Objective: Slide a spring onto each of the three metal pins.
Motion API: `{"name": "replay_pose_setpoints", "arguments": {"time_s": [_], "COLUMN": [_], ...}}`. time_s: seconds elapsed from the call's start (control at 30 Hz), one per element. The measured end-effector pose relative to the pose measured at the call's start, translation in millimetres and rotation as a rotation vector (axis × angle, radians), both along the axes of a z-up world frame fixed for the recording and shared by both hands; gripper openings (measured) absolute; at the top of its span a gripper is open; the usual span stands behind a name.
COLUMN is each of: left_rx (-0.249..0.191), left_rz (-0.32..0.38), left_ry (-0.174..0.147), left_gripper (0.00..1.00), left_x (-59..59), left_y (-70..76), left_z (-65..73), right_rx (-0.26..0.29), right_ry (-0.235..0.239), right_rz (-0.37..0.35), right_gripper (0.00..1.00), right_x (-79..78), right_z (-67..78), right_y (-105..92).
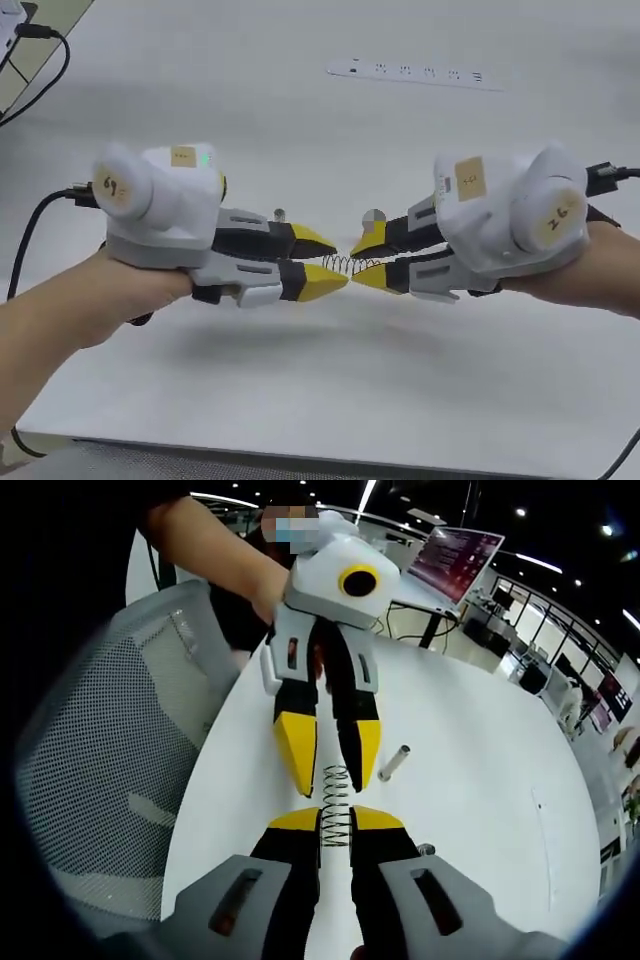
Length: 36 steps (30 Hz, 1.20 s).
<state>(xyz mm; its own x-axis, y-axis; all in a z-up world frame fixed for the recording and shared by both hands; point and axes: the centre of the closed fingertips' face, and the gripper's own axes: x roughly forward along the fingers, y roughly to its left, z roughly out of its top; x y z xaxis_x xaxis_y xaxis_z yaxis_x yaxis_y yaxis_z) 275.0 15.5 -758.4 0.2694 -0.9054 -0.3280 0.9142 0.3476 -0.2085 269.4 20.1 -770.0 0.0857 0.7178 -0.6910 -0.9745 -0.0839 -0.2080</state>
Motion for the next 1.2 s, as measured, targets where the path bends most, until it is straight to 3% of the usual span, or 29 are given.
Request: {"name": "replay_pose_setpoints", "arguments": {"time_s": [1.2], "left_rx": [-0.022], "left_rz": [-0.020], "left_ry": [-0.002], "left_gripper": [0.05], "left_x": [-1.6], "left_y": [-4.6], "left_z": [7.2], "right_rx": [0.043], "right_ry": [-0.002], "right_rz": [0.038], "right_gripper": [0.08], "right_x": [-3.3], "right_z": [11.6], "right_y": [1.2]}}
